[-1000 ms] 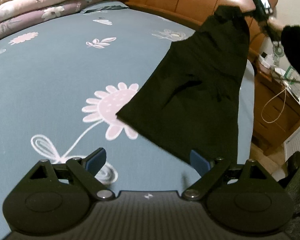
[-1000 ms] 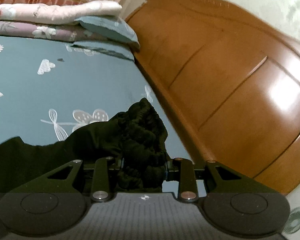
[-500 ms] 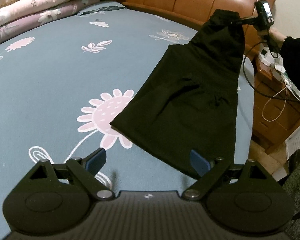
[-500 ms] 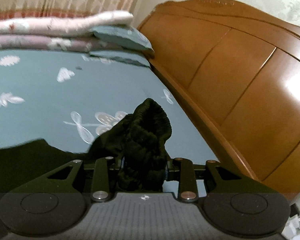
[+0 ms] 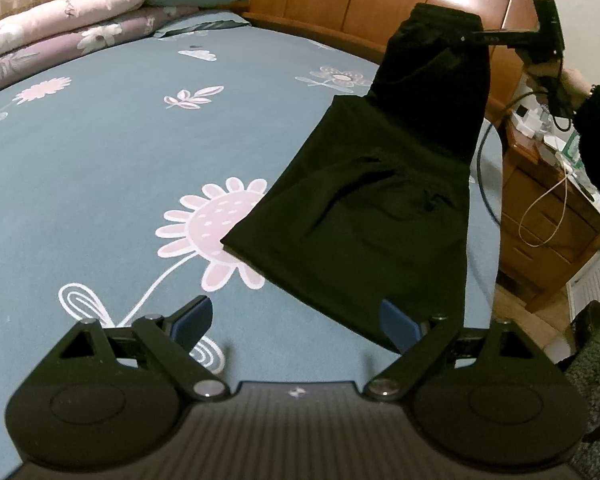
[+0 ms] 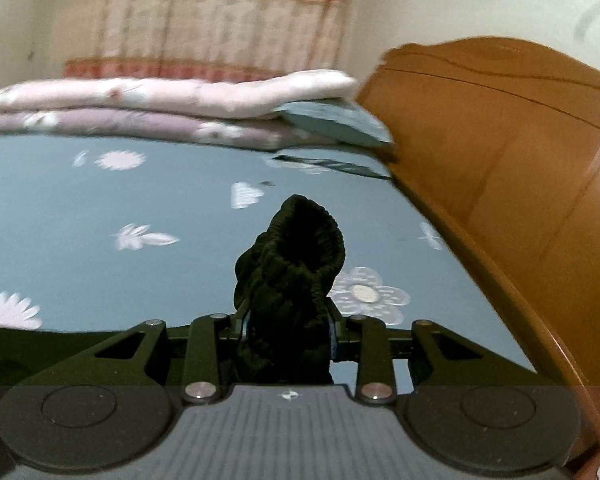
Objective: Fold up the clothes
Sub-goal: 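Hold the shorts hanging from the right gripper above the sheet, then lower the shorts onto the sheet with the right gripper and open it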
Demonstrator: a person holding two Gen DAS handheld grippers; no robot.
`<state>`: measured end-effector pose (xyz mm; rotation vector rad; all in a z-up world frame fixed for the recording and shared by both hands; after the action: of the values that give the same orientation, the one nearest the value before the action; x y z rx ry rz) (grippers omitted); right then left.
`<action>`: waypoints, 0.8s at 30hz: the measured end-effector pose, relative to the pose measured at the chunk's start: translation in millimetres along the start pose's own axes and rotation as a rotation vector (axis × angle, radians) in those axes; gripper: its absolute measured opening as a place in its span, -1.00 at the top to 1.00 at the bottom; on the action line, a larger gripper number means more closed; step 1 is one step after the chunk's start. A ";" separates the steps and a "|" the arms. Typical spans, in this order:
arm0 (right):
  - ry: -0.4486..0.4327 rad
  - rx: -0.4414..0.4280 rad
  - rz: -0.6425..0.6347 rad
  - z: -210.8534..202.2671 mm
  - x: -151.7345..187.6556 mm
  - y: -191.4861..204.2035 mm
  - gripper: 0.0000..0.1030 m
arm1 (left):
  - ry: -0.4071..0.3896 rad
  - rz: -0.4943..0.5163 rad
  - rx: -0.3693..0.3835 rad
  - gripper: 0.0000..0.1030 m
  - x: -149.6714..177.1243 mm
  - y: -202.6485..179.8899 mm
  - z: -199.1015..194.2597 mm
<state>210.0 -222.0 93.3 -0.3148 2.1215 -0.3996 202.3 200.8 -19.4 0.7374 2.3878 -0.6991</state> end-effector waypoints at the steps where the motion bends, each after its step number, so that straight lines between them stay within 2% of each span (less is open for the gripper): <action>1: 0.000 -0.009 -0.026 -1.4 -4.5 10.4 0.29 | -0.002 0.000 0.001 -0.76 0.7 0.4 -0.4; 8: -0.021 -0.017 -0.187 -13.8 -28.1 78.2 0.29 | -0.013 -0.008 0.018 -0.76 6.3 4.3 -2.8; 24: -0.119 0.013 -0.644 -46.3 -51.8 221.3 0.30 | -0.022 -0.034 0.031 -0.76 12.9 14.7 -4.8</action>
<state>183.6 7.1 68.4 -0.9960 1.8612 -0.7413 200.8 218.7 -28.5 0.7000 2.3790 -0.7558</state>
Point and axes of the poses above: each gripper's, at about its wrist camera, not at the fingertips, and z roughly the way its jaws point, y to its left, x to its underside, the point moved 1 cm from there along z, roughly the way its jaws point, and after that the axes turned 12 degrees about -z, right-handed, at the moved point
